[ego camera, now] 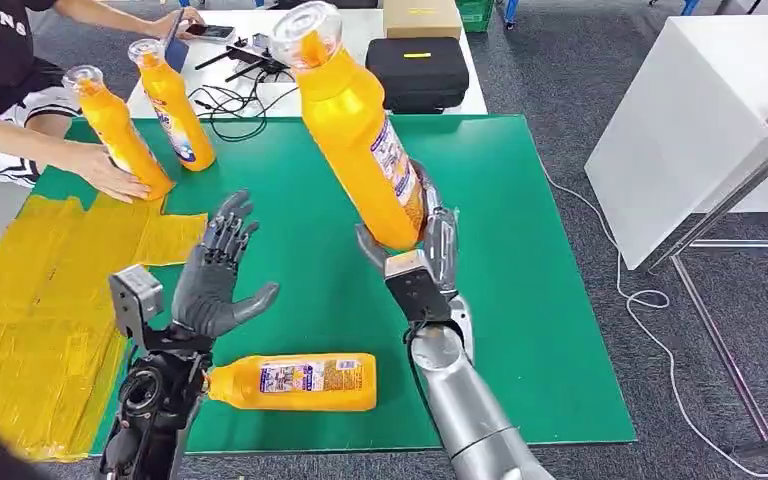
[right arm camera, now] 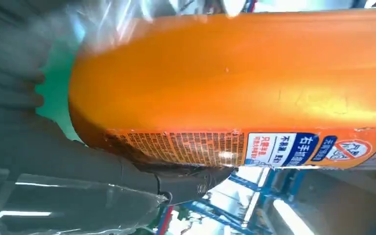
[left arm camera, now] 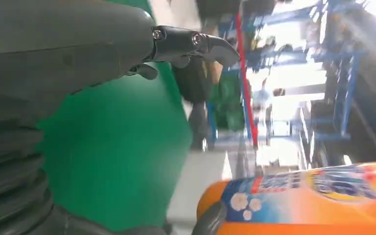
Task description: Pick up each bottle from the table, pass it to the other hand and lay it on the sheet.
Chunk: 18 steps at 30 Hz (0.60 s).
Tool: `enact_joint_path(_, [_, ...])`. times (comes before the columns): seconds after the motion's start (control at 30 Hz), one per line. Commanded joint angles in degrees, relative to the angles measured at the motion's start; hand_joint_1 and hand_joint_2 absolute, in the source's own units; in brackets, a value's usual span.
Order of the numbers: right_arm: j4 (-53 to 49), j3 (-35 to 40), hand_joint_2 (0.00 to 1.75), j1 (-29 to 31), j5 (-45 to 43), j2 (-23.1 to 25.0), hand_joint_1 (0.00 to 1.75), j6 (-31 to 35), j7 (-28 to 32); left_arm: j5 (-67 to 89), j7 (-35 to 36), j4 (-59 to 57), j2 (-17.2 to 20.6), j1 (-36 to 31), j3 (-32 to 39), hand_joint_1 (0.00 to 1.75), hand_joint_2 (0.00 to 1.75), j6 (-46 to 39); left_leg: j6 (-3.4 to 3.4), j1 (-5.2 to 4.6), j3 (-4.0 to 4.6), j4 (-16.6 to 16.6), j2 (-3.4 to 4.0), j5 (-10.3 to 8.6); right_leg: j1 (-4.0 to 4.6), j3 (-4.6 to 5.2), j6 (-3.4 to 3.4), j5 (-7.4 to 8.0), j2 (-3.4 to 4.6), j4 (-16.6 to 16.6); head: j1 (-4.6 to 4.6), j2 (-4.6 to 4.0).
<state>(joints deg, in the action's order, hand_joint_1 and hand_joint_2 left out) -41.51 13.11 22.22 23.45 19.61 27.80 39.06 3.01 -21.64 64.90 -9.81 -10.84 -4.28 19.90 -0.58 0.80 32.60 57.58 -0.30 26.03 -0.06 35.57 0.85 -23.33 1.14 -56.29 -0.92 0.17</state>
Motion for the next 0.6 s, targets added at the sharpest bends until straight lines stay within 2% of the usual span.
enact_joint_path(0.03, [2.36, 8.21, 1.75, 1.78, 0.18, -0.96, 1.75, 1.07, 0.64, -7.87, 1.80, -13.37, 0.44, -7.39, -1.64, 0.00, 1.75, 2.90, -0.01, -0.02, -0.24, -0.09, -0.06, 0.05, 0.00, -0.25, 0.02, -0.08, -0.14, 0.05, 0.02, 0.00])
enact_joint_path(0.13, [3.51, 9.61, 1.75, 2.15, 0.39, -0.94, 1.75, 0.25, 0.34, -9.13, 1.95, -13.65, 0.56, -7.72, -1.99, 0.00, 1.75, 3.35, -0.01, 0.00, -0.40, -0.13, -0.09, 0.09, 0.02, -0.41, 0.02, -0.14, -0.20, 0.09, 0.02, 0.00])
enact_joint_path(0.37, [8.87, 14.36, 1.75, 4.04, 4.01, -0.79, 1.75, -0.09, -2.73, -11.35, 1.69, -15.09, 0.77, -8.86, -3.21, 0.00, 1.75, 3.42, -0.02, -0.01, -0.17, -0.07, -0.03, 0.03, 0.00, -0.18, 0.02, -0.06, -0.11, 0.04, 0.00, 0.00])
enact_joint_path(0.47, [10.61, 13.74, 1.75, 4.31, 3.16, -0.94, 1.75, 0.56, -3.39, -12.43, 1.16, -14.82, 1.13, -8.31, -3.62, 0.00, 1.75, 3.25, -0.03, -0.02, -0.39, -0.12, -0.03, 0.09, 0.00, -0.40, 0.04, -0.12, -0.15, 0.08, 0.00, 0.00])
enact_joint_path(0.6, [11.13, 12.94, 1.75, 4.68, 2.56, -1.51, 1.75, 1.01, -3.69, -12.85, 1.02, -14.79, 1.29, -8.27, -3.83, 0.00, 1.75, 3.13, -0.02, 0.00, -0.20, -0.08, -0.03, 0.04, 0.01, -0.23, 0.03, -0.07, -0.12, 0.06, 0.00, 0.00])
